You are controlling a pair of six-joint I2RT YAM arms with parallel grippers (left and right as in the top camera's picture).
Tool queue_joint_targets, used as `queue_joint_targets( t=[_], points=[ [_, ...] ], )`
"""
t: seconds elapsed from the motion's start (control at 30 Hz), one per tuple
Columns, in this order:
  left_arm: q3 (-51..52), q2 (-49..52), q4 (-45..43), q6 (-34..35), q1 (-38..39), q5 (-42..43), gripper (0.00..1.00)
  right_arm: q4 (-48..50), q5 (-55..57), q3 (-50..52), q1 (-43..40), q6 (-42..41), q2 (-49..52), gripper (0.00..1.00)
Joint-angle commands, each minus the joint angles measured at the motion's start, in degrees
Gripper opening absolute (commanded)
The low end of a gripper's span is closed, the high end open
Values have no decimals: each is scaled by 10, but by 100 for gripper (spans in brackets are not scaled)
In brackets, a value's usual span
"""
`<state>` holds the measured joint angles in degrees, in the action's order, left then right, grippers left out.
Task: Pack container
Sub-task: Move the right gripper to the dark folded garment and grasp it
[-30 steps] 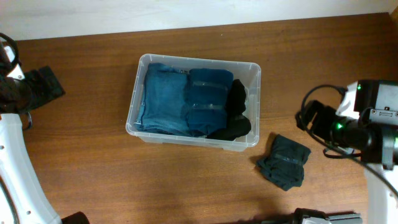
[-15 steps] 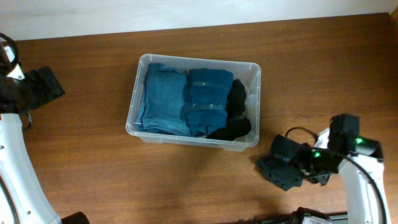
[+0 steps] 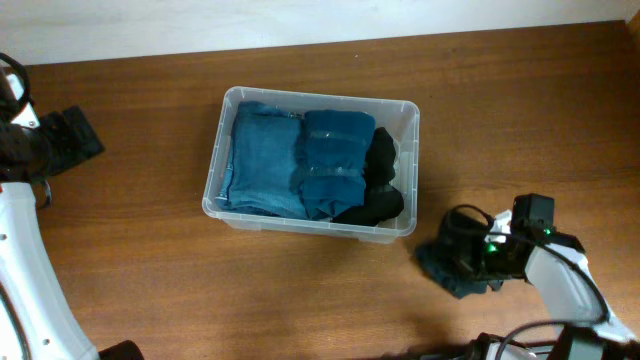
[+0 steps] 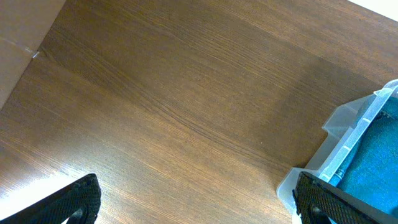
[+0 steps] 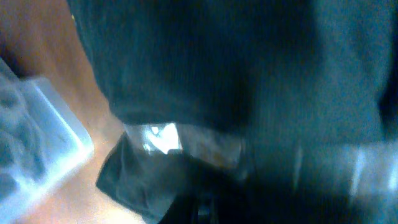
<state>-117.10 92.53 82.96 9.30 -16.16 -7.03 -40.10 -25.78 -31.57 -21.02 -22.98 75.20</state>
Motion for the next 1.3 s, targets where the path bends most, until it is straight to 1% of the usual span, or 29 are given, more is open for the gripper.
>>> queue_joint_targets(
  t=[0.0,0.17,0.2,0.23,0.27,0.3,0.33,0.37,0.43,0.47,0.5,0.53,0.57,0.6,0.77,0.8,0.93,1.0,1.1,1.2,1.27],
  points=[
    [0,-1,-1,1,-1,2,100,110,39,1,-4,-30,57,4],
    [0,-1,-1,1,-1,2,100,271,37,-7,-4,-19,99,6],
    [0,-1,-1,1,-1,2,100,286,30,-11,-4,-10,100,7],
    [0,-1,-1,1,-1,2,100,295,21,-22,-4,-6,100,12],
    [0,-1,-1,1,-1,2,100,293,-3,-43,-4,14,100,28],
    [0,-1,-1,1,-1,2,100,286,-28,-57,-4,33,100,49],
    [0,-1,-1,1,-1,2,100,269,-59,-76,-4,51,100,66],
    [0,-1,-1,1,-1,2,100,244,-80,-97,-4,62,100,75],
    [0,-1,-1,1,-1,2,100,175,-110,-144,-4,77,98,86],
    [0,-1,-1,1,-1,2,100,132,-111,-172,-4,80,96,94],
    [0,-1,-1,1,-1,2,100,94,-108,-198,-5,80,94,97],
    [0,-1,-1,1,-1,2,100,70,-109,-215,-6,80,93,100],
    [0,-1,-1,1,-1,2,100,24,-108,-247,-12,73,92,99],
    [0,-1,-1,1,-1,2,100,0,-108,-264,-18,67,92,99],
    [0,-1,-1,1,-1,2,100,-78,-100,-295,-70,55,92,99],
    [0,-1,-1,1,-1,2,100,-92,-88,-295,-84,53,92,99],
    [0,-1,-1,1,-1,2,100,-148,24,-292,-135,54,94,99],
    [0,-1,-1,1,-1,2,100,-144,36,-278,-158,65,95,99],
    [0,-1,-1,1,-1,2,100,-113,34,-255,-165,65,98,100],
    [0,-1,-1,1,-1,2,100,-67,40,-222,-160,67,105,91],
    [0,-1,-1,1,-1,2,100,-35,37,-195,-160,63,117,89]
  ],
)
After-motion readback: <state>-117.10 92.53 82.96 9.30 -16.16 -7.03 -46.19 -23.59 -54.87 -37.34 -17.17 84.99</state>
